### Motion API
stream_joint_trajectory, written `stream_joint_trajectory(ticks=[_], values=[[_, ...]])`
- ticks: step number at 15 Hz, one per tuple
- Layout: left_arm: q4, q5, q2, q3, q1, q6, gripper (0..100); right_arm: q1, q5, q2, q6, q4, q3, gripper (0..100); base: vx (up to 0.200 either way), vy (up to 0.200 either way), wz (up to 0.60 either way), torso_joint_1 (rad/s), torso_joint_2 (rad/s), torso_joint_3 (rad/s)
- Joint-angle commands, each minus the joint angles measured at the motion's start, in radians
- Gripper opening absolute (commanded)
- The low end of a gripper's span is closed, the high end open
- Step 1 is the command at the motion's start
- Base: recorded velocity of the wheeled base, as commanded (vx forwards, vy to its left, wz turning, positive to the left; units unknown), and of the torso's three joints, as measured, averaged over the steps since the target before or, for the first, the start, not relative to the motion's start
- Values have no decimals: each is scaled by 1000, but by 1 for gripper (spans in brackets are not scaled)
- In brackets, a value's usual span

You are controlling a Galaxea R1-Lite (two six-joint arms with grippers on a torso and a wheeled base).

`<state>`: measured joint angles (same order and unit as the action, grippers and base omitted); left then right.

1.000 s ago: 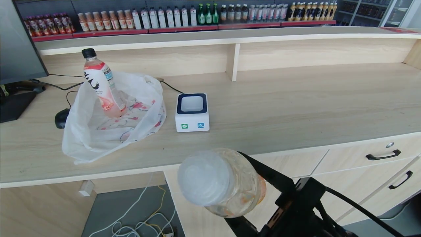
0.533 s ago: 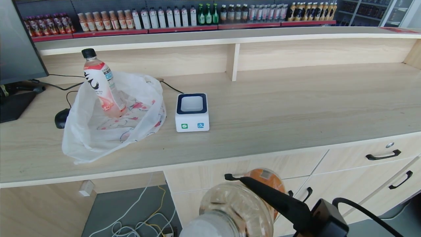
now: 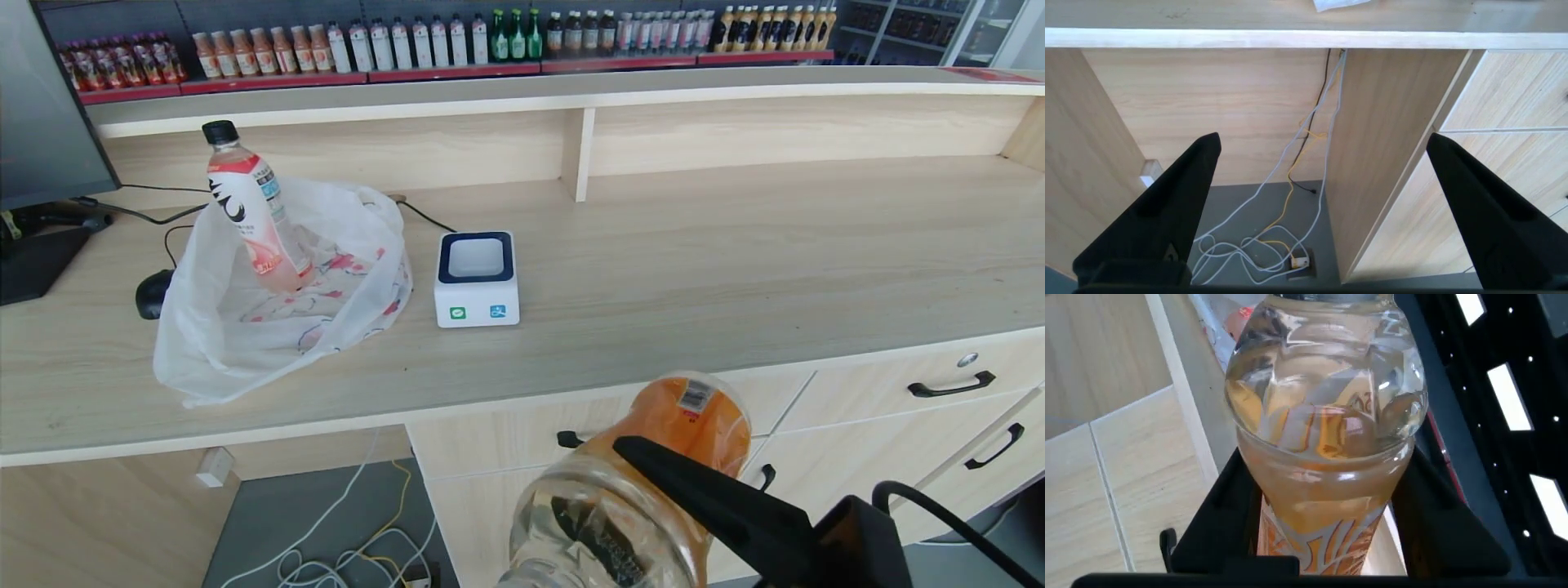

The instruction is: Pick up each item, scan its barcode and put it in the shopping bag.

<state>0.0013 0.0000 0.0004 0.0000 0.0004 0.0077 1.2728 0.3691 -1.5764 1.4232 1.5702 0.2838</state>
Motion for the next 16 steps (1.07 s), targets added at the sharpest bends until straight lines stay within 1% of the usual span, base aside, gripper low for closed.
stream_joint_trajectory(ticks=[1,2,4,5,7,10,16], values=[[0,0,0,0,1,0,100,8,-1,21,57,1,-2,0,0,0,0,0,0,0],[0,0,0,0,0,0,100,34,-1,29,85,1,-6,0,0,0,0,0,0,0],[0,0,0,0,1,0,100,40,-1,35,143,1,-6,0,0,0,0,0,0,0],[0,0,0,0,1,0,100,48,-1,33,195,1,3,0,0,0,0,0,0,0],[0,0,0,0,0,0,100,94,-1,32,264,1,17,0,0,0,0,0,0,0],[-1,0,0,0,0,0,100,117,-1,19,318,1,37,0,0,0,0,0,0,0],[0,0,0,0,0,0,100,120,-1,13,339,1,46,0,0,0,0,0,0,0]])
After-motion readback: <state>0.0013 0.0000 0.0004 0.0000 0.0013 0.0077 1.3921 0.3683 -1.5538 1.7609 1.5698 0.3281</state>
